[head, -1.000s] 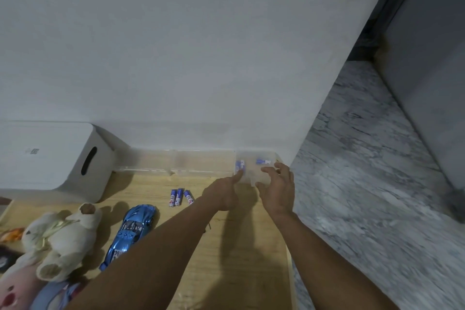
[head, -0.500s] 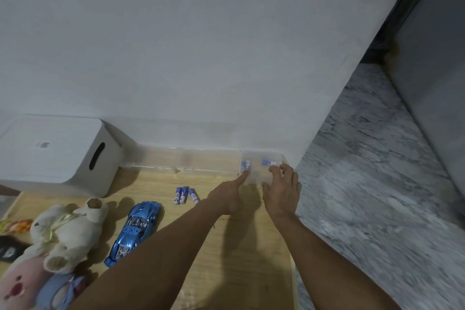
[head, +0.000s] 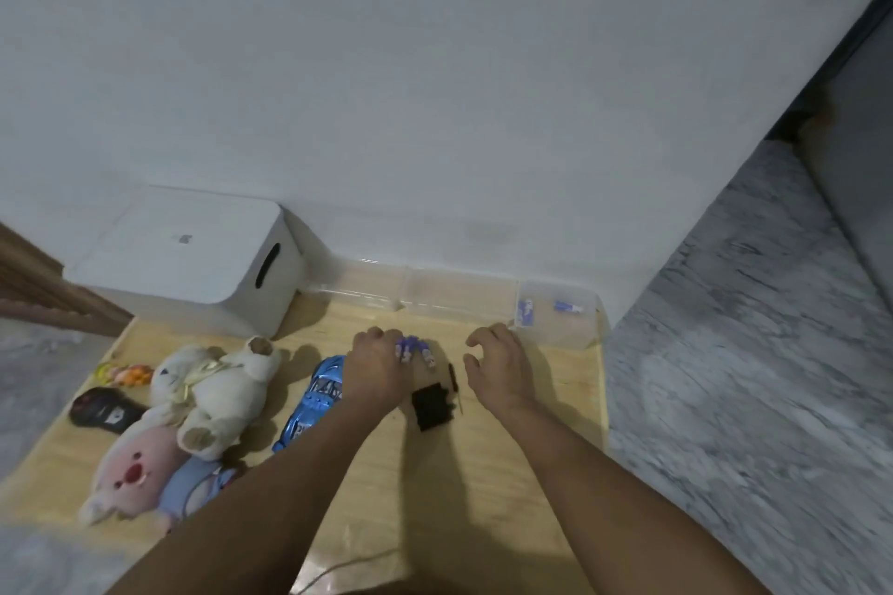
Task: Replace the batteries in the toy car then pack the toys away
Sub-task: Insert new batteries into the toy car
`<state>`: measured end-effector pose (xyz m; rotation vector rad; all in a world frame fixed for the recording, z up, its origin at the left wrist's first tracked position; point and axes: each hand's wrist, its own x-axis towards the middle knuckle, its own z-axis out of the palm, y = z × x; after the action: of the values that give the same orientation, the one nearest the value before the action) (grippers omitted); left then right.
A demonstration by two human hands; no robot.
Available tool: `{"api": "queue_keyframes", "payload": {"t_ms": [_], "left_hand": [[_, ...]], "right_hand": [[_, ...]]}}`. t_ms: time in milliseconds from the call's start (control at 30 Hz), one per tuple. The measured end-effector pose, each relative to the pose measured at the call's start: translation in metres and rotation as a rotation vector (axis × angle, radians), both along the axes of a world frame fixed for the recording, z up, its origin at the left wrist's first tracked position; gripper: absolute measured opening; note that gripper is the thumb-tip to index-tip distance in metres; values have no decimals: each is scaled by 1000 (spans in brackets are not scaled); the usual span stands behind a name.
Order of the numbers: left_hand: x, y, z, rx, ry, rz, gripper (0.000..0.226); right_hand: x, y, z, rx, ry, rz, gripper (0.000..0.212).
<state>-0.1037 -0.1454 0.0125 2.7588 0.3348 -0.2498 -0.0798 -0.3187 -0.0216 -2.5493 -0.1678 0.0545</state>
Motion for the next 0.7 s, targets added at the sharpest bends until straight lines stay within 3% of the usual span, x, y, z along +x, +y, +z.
{"api": "queue_keyframes", "payload": {"t_ms": [167, 400, 700], "left_hand": [[-22, 46, -4, 72, 79, 145, 59], [-51, 79, -16, 7, 216, 221, 91], [-54, 92, -20, -75, 242, 206, 89]], "right_hand": [[2, 39, 4, -73, 115, 93, 20], [14, 70, 8, -296, 219, 67, 10], [16, 81, 6, -328, 306, -49, 14]]}}
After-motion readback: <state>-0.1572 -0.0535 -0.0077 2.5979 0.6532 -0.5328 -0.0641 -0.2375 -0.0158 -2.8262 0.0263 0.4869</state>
